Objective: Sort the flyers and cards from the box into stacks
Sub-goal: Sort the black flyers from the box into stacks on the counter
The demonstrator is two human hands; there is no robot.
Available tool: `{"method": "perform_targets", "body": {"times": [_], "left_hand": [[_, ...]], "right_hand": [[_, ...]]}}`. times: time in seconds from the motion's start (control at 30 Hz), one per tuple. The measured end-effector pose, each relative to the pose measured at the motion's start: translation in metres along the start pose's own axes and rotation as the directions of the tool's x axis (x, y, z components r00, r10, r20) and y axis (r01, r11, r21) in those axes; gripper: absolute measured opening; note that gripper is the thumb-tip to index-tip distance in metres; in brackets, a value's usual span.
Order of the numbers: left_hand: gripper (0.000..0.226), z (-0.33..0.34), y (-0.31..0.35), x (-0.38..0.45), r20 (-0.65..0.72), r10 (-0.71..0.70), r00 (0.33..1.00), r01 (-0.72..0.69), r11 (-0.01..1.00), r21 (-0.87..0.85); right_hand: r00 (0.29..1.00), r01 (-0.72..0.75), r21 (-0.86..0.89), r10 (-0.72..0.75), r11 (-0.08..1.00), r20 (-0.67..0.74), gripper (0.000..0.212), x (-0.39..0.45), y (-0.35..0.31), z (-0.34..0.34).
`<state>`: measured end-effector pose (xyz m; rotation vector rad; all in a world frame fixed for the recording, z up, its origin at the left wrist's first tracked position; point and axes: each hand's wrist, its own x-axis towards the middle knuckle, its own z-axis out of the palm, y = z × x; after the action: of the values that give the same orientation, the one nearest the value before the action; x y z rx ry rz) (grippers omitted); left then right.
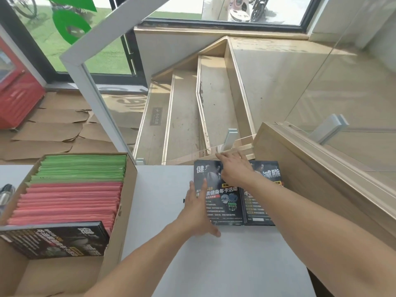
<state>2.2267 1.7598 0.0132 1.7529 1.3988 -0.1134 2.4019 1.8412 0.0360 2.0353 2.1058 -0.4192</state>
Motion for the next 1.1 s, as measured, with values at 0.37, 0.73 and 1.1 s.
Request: {"method": "perform_targets", "body": {"times": [0.37,0.73,1.1], "left_hand": [[0.108,0.015,0.002,-0.007,-0.212,0.09,0.973,-0.088,0.996,0.02],[0.146,0.007,-0.011,-0.02,-0.138,0.065,0.988,-0.088,0.982,-0.17],[0.076,0.01,-0.03,-0.102,-0.635,0.131,0.761,-0.392,0.873,-0.29]], "right_hand": [[0.997,0.061,-0.023,-0.059,0.998,0.051,0.051,0.014,-0.001,0.007],[0.956,-0.021,-0.006,0.018,1.0,-0.291,0.039,-0.049,-0.028,0.031],[0.974,0.082,0.099,-0.059,0.992,-0.217,0.042,-0.097,-0.052,0.039]]}}
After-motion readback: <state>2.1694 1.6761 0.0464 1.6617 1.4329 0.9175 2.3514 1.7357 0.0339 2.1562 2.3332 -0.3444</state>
